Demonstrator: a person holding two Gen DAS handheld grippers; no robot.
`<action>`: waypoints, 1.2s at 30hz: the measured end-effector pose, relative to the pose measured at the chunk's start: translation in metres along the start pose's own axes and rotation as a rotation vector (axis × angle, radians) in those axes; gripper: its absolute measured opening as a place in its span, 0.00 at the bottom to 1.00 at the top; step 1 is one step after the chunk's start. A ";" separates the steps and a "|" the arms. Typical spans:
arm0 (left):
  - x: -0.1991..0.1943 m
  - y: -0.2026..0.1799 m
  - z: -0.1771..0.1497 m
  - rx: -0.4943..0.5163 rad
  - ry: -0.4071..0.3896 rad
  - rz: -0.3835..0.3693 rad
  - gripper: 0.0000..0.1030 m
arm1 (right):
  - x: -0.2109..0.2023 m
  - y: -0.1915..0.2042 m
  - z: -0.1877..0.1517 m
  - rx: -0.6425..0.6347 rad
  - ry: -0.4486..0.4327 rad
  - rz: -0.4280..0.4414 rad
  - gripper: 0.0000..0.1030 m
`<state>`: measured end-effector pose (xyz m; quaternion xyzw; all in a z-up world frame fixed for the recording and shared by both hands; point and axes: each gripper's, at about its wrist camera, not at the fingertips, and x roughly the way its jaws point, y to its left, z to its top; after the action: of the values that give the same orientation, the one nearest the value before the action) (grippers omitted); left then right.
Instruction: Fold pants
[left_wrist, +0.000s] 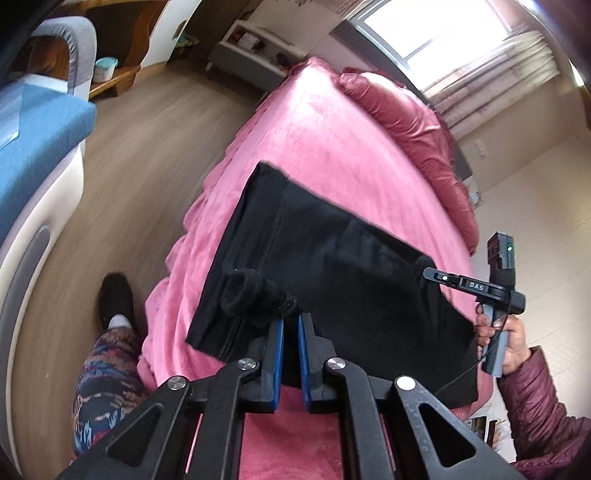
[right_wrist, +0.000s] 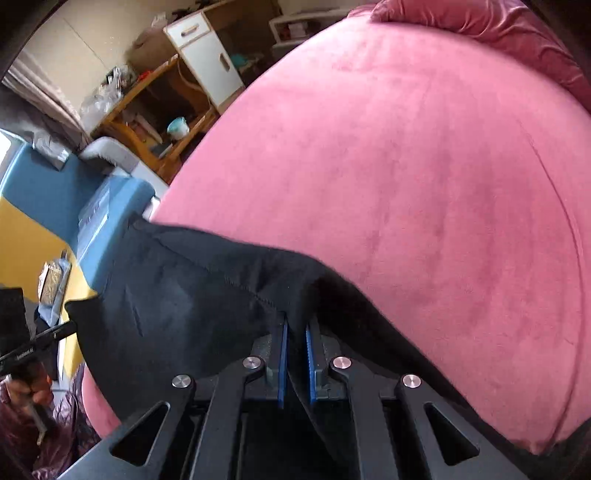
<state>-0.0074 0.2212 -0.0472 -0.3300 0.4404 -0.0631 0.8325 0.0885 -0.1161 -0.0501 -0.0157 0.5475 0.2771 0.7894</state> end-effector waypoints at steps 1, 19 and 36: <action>-0.001 0.000 0.001 0.002 -0.010 -0.004 0.07 | -0.006 -0.002 0.002 0.012 -0.038 0.005 0.08; -0.008 0.006 0.001 -0.032 -0.007 0.353 0.33 | -0.039 -0.043 -0.042 0.198 -0.202 -0.056 0.38; 0.028 -0.099 -0.006 0.164 0.015 0.216 0.33 | -0.217 -0.279 -0.341 1.056 -0.591 -0.101 0.37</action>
<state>0.0229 0.1306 -0.0089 -0.2110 0.4730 -0.0112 0.8553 -0.1300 -0.5558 -0.0745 0.4299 0.3672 -0.0771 0.8212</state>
